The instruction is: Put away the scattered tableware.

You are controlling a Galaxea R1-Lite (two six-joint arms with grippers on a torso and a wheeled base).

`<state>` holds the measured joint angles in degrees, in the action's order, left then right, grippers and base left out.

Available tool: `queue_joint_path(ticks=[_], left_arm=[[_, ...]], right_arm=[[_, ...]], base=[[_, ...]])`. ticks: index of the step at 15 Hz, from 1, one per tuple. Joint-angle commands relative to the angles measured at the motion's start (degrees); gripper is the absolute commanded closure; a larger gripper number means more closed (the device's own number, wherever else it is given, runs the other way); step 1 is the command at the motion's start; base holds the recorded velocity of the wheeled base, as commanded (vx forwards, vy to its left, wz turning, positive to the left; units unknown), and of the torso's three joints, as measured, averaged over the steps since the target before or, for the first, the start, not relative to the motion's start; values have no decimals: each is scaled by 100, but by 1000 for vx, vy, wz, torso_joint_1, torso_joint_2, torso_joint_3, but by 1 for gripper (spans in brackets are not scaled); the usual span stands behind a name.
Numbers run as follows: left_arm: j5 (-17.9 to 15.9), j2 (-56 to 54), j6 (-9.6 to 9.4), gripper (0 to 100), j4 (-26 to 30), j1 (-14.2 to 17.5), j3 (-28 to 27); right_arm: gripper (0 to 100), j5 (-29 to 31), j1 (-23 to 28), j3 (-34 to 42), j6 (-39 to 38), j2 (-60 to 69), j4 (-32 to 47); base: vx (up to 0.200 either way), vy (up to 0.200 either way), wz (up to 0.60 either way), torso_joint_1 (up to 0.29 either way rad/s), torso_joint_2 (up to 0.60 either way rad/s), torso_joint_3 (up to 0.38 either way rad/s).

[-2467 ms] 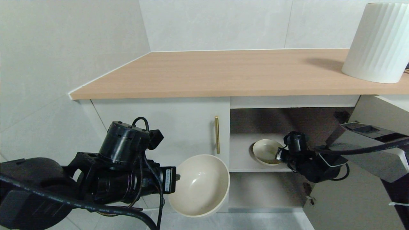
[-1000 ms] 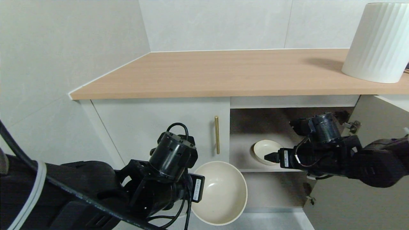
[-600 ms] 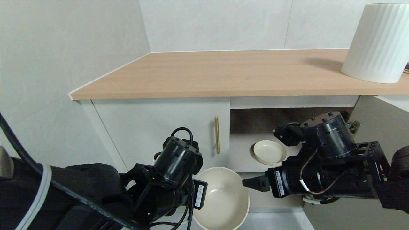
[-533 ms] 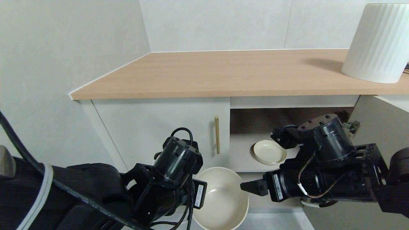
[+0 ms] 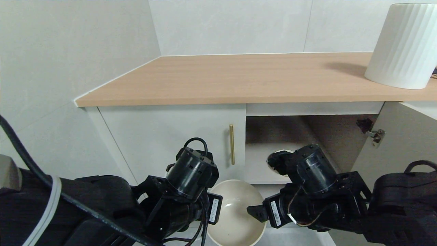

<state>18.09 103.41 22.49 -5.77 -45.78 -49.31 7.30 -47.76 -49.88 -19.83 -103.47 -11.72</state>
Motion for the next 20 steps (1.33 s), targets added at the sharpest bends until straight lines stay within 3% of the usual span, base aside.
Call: queue_joint_path(ticks=[1, 3, 4, 20], left_arm=[[1, -5, 1, 100, -3, -2, 0], [1, 3, 1, 100, -3, -2, 0], [1, 3, 1, 100, -3, -2, 0], [10, -93, 10, 100, -3, -2, -8]], right_arm=[[0, -1, -14, 5, -3, -138, -6], [0, -1, -14, 14, -20, -191, -77], [100, 8, -14, 14, -20, -182, -77], [100, 8, -14, 31, -3, -191, -77]], base=[[0, 0, 0, 0, 0, 0], [0, 0, 0, 0, 0, 0], [0, 0, 0, 0, 0, 0], [0, 0, 0, 0, 0, 0]])
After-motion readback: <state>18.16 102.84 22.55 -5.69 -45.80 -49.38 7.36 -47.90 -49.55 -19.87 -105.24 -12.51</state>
